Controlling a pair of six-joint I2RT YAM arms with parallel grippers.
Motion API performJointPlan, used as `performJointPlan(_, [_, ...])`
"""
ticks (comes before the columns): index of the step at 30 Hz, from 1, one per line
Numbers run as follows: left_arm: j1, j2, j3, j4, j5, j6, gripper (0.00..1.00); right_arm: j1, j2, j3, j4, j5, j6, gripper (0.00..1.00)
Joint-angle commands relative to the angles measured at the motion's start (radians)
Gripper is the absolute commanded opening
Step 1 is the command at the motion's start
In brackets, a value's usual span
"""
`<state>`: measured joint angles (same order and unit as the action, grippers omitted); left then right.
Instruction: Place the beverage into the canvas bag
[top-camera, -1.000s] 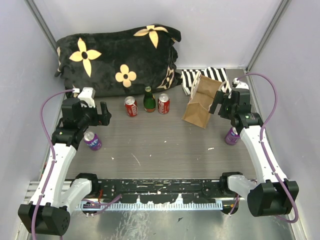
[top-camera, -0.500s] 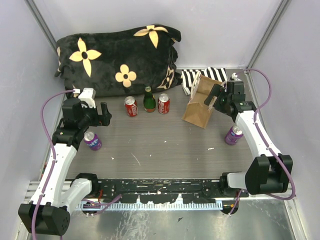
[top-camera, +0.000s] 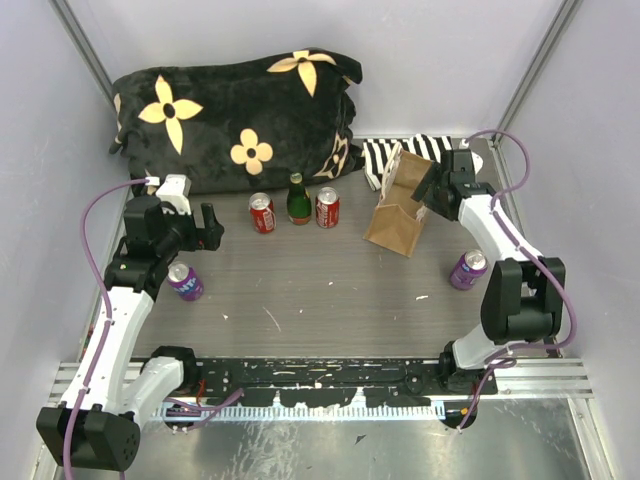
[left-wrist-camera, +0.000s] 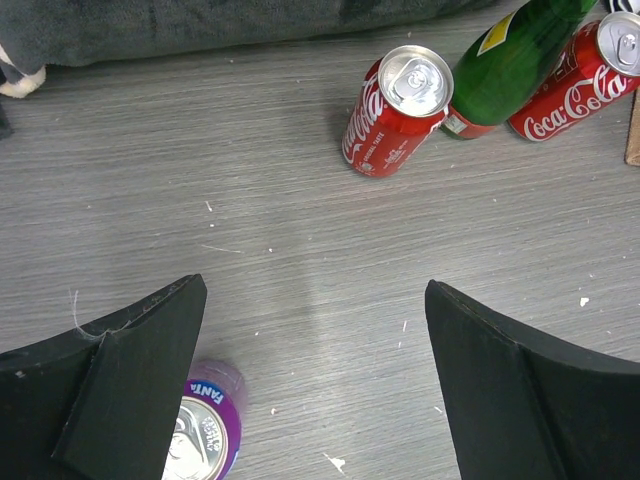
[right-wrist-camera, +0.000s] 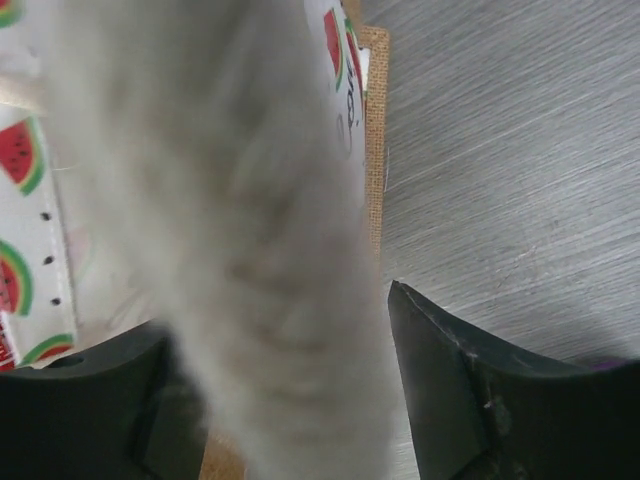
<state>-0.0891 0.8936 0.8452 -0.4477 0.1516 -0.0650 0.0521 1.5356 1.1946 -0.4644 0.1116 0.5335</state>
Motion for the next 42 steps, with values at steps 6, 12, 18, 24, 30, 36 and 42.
performJointPlan(6, [-0.004,-0.024,-0.013,0.008,0.025,-0.019,0.98,0.095,0.006,0.029,0.008,0.120,-0.013,0.18])
performJointPlan(12, [-0.004,-0.042,-0.018,-0.016,0.031,-0.024,0.98,0.180,-0.074,0.077,-0.105,0.121,-0.050,0.01])
performJointPlan(18, [-0.004,-0.045,-0.022,-0.027,0.042,-0.033,0.98,0.277,-0.189,0.072,-0.237,0.114,-0.041,0.01])
performJointPlan(24, [-0.004,-0.037,-0.021,-0.023,0.063,-0.051,0.98,0.407,-0.307,0.009,-0.319,0.077,-0.013,0.01])
performJointPlan(30, [-0.004,-0.023,-0.018,-0.013,0.095,-0.065,0.98,0.508,-0.403,-0.074,-0.339,0.055,0.075,0.01])
performJointPlan(36, [-0.004,-0.014,-0.019,-0.007,0.109,-0.083,0.98,0.602,-0.425,-0.120,-0.313,0.083,0.182,0.01])
performJointPlan(42, [-0.004,-0.009,-0.020,-0.002,0.121,-0.074,0.98,0.705,-0.419,-0.149,-0.268,0.172,0.320,0.01])
